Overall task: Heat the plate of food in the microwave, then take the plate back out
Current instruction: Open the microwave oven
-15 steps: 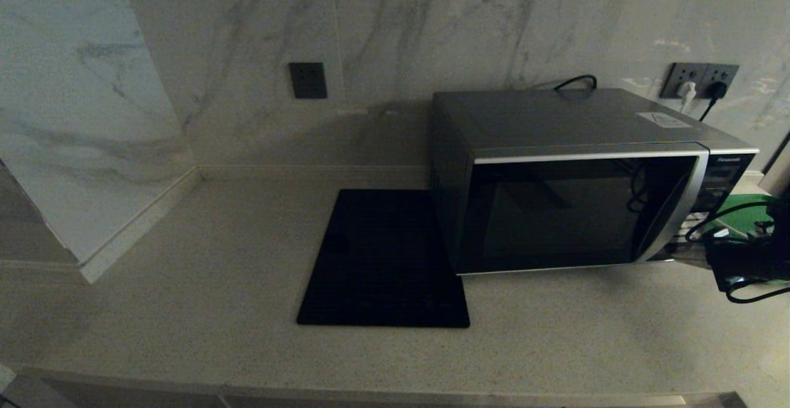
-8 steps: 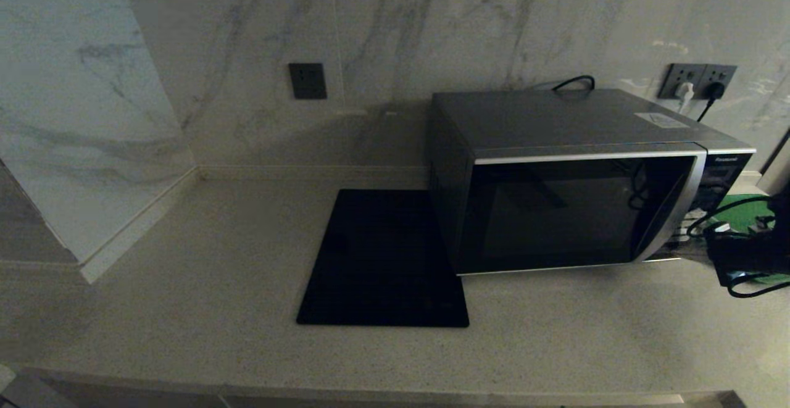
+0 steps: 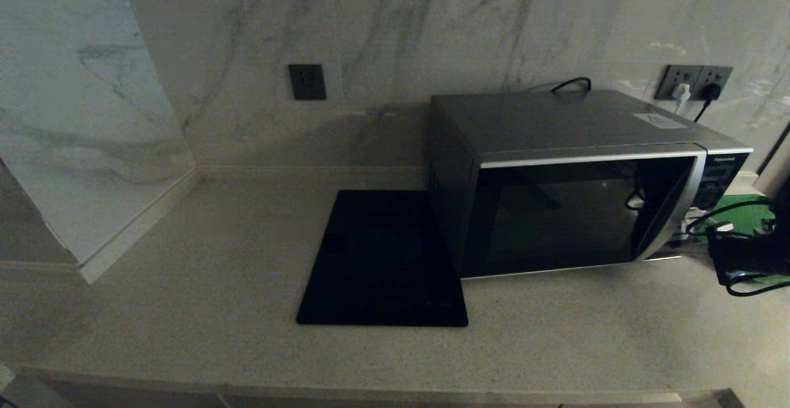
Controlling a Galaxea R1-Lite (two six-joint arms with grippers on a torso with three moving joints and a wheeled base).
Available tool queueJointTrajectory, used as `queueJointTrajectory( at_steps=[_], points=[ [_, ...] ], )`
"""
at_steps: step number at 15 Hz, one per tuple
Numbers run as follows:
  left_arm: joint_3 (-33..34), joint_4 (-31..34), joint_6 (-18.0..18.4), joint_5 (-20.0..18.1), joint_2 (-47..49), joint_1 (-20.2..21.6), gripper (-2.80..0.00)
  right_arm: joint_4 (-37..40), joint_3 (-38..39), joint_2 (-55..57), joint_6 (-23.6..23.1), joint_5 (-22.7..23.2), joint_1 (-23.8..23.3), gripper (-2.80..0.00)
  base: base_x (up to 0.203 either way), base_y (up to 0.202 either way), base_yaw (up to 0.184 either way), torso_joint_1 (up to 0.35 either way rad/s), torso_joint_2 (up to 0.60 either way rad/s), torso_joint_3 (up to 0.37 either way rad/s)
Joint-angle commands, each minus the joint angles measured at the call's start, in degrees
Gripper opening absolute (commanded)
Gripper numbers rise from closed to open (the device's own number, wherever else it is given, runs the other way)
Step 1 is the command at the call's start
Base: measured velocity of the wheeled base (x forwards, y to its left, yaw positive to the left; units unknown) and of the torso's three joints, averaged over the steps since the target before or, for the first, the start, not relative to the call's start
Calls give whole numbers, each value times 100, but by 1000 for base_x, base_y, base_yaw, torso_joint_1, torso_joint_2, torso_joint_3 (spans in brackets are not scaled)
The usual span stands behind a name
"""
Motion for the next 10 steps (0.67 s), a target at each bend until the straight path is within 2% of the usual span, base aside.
queueJointTrajectory(
  at_steps=[1,3,6,10],
  points=[
    [1,-2,-3,3,0,0,-280,-25,406,-255,-19,21,-106,-280,0,0,0,0,0,0],
    [1,-2,-5,3,0,0,-280,-157,1218,-739,-296,25,-299,-280,0,0,0,0,0,0],
    [1,-2,-5,3,0,0,-280,-756,2538,-1709,-689,32,-657,-280,0,0,0,0,0,0],
    [1,-2,-5,3,0,0,-280,-1422,3785,-3036,-1243,23,-1231,-280,0,0,0,0,0,0]
  ],
)
